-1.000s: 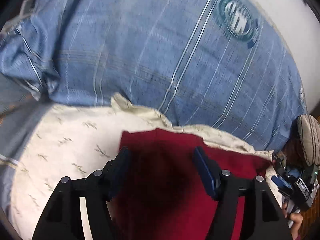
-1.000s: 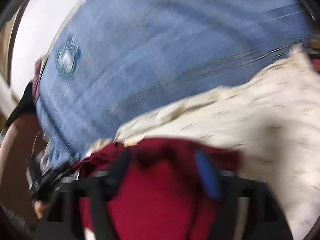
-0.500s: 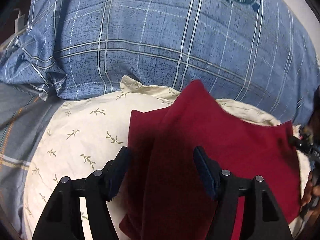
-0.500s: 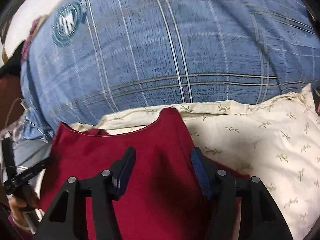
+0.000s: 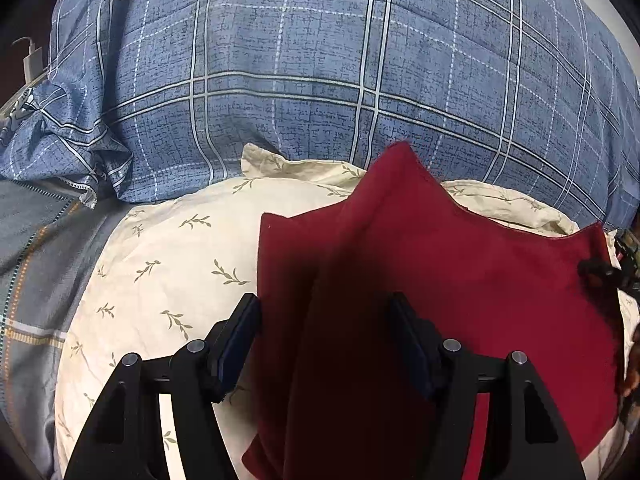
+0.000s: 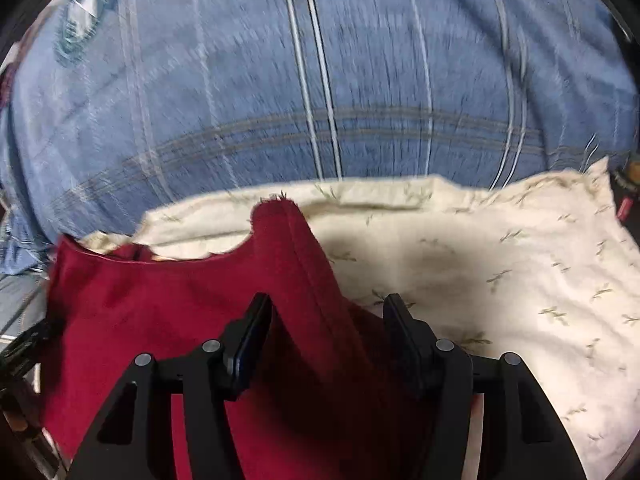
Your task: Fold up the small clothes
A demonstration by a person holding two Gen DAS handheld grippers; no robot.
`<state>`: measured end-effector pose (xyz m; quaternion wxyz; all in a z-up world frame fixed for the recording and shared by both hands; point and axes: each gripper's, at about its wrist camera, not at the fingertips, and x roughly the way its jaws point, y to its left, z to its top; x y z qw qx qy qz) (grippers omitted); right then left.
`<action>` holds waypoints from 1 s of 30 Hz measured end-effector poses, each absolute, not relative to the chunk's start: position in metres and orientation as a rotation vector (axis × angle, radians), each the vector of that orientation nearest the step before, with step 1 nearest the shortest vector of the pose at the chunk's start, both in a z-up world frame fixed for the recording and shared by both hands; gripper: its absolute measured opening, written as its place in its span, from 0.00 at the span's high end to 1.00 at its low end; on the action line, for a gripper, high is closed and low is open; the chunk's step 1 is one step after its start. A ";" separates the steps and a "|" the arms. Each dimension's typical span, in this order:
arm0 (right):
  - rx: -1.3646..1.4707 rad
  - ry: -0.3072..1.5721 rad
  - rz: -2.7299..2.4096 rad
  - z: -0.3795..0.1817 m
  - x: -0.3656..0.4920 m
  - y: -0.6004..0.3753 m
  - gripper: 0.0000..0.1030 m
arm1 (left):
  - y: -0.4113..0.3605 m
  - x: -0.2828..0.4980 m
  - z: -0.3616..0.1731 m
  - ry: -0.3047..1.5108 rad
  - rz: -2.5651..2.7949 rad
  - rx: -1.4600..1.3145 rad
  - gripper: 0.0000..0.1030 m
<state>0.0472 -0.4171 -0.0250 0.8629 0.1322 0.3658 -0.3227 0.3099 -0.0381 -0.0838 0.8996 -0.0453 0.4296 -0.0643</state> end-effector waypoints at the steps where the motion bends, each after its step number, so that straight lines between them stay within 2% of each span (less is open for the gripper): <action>1: 0.280 0.755 -0.667 -0.020 0.042 -0.412 0.42 | -0.038 0.308 -0.084 0.890 -0.133 -0.093 0.37; 10: 0.202 0.815 -0.612 -0.021 0.029 -0.369 0.38 | -0.027 0.280 -0.077 0.902 -0.138 -0.106 0.37; 16: 0.244 0.813 -0.662 -0.032 0.037 -0.395 0.38 | -0.012 0.251 -0.074 0.923 -0.133 -0.165 0.37; 20: 0.260 0.899 -0.728 -0.058 0.049 -0.422 0.38 | 0.006 0.228 -0.076 0.935 -0.116 -0.228 0.37; 26: 0.219 0.821 -0.698 -0.027 0.053 -0.383 0.36 | 0.021 0.208 -0.074 0.901 -0.094 -0.228 0.36; 30: 0.210 0.838 -0.544 -0.016 0.089 -0.335 0.33 | 0.020 0.205 -0.077 0.913 -0.095 -0.235 0.36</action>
